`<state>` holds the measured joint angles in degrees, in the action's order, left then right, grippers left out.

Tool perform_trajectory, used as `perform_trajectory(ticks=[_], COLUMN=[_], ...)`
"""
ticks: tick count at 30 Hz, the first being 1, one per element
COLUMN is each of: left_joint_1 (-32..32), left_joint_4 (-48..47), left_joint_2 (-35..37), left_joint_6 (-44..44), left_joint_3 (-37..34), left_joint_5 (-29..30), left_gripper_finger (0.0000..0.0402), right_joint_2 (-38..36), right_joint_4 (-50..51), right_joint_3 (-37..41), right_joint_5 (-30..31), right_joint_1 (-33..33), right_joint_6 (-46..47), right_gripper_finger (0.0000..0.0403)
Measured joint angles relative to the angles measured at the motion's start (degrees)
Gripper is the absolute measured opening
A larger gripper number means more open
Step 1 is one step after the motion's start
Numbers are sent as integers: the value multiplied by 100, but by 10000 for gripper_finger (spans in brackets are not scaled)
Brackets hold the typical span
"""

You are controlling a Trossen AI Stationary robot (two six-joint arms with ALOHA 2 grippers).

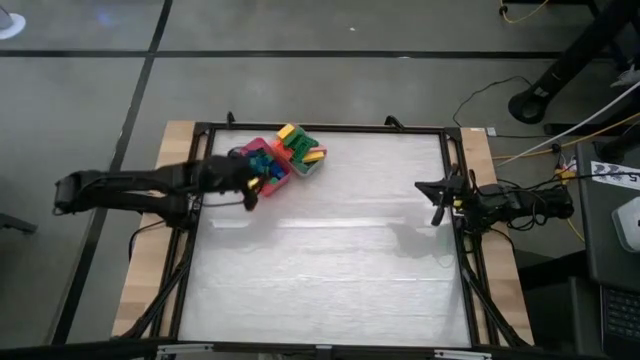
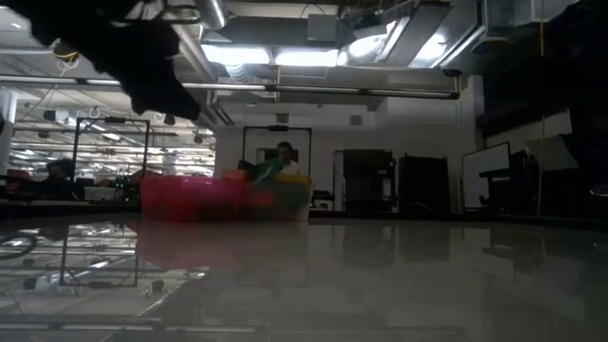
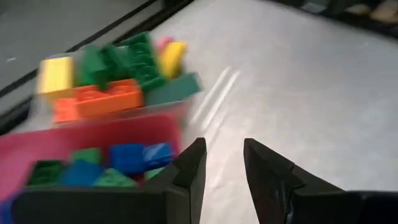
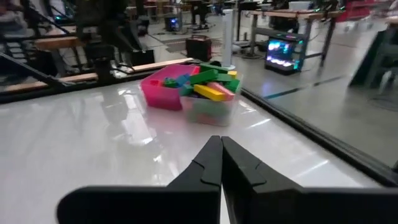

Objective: Sort blocks by size
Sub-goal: Return to Home Position

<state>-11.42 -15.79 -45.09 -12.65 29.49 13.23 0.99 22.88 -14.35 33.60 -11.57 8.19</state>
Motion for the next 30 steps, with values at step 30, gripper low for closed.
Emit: perform_trajectory(ticks=[30], left_joint_1=[1385], left_joint_4=[2945], left_joint_2=[2730], left_joint_6=[979], left_joint_3=[-2696], left_joint_5=[40], left_gripper_finger=[98], right_joint_2=[-37], right_joint_4=[-978], right_joint_3=[896], right_joint_5=[-924], right_joint_1=[0], right_joint_6=[373], right_gripper_finger=[5])
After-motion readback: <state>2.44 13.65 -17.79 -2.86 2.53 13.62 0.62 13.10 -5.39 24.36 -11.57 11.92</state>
